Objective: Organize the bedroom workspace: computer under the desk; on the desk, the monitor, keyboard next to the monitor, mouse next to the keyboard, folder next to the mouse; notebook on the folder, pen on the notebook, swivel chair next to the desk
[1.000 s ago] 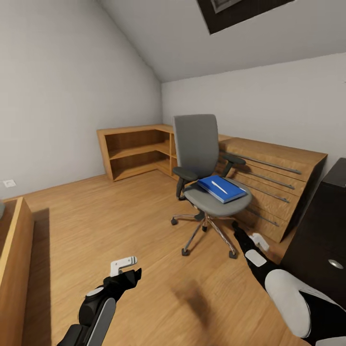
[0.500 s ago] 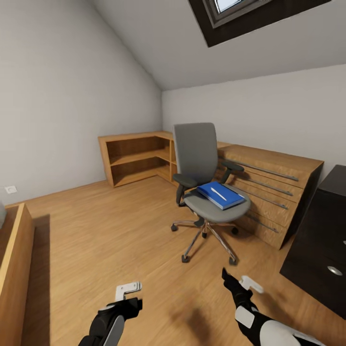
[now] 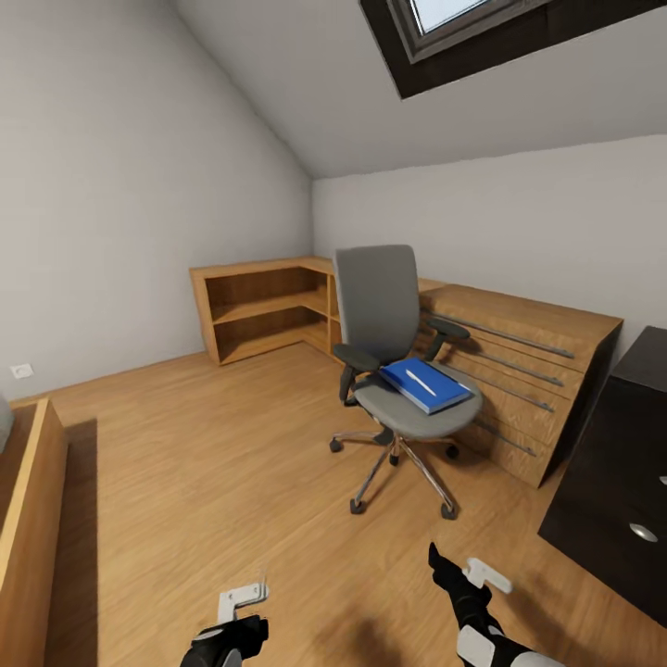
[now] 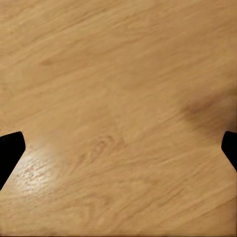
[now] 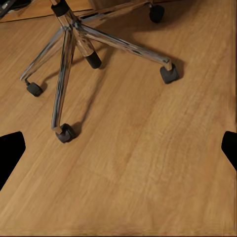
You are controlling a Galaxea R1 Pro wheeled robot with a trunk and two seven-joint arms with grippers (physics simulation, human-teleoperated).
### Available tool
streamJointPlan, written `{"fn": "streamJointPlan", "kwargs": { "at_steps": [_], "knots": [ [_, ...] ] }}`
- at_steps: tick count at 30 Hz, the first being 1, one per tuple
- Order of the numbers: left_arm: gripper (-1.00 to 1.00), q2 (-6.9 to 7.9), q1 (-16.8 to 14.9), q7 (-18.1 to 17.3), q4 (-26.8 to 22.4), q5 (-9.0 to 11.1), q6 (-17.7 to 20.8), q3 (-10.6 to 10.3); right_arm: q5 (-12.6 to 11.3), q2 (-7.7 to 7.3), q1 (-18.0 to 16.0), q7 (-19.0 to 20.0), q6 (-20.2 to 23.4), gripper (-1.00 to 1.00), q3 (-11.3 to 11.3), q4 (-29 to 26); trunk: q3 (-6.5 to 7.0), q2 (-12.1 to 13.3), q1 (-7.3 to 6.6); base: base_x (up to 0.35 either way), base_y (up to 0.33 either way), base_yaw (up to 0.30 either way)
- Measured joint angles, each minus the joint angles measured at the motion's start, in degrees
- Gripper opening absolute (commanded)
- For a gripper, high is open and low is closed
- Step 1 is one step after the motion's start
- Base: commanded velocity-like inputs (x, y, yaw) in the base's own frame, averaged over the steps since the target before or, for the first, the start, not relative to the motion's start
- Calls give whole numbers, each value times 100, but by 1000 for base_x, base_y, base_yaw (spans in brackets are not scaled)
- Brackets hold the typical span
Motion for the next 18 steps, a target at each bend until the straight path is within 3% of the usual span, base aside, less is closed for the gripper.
{"fn": "streamJointPlan", "kwargs": {
  "at_steps": [2, 3, 5, 10, 11, 13, 15, 16, 18],
  "knots": [
    [100, -8, 0, -3, 267, -3, -216, -33, 5, 9, 85, 3, -6, 100, -1, 1, 36, 80, -44, 0, 0, 0],
    [100, -10, 1, 2, 496, -9, -614, -302, 6, 15, 161, 10, -31, 100, -2, 2, 54, 120, -66, 0, 0, 0],
    [100, -7, 0, 8, 568, -10, -771, -447, 8, 12, 183, 12, -64, 100, 1, 2, 90, 200, -110, 0, 0, 0],
    [100, -3, 0, 20, 931, -14, -1006, -663, 7, -1, 221, 8, -230, 100, 0, 2, 180, 401, -220, 0, 0, 0],
    [100, -9, 3, 1, 1397, -1, -1198, -725, 0, -5, 334, -5, -310, 100, -9, 3, 196, 441, -241, 0, 0, 0],
    [100, -21, 0, -2, 1666, -11, -1419, -751, 7, -2, 361, -9, -321, 100, 1, 2, 233, 521, -286, 0, 0, 0],
    [100, -41, 1, -5, 2142, -8, -1938, -841, 7, 3, 384, -19, -328, 100, 1, 2, 269, 602, -330, 0, 0, -66],
    [100, -63, 4, 0, 2903, -39, -2949, -1117, 2, 0, 403, -28, -339, 100, 0, 1, 286, 641, -352, 0, 0, -180],
    [100, -59, 1, 3, 3154, -39, -3152, -1173, 5, -22, 406, -28, -344, 100, 1, -4, 323, 722, -395, 0, 0, -217]
  ]
}}
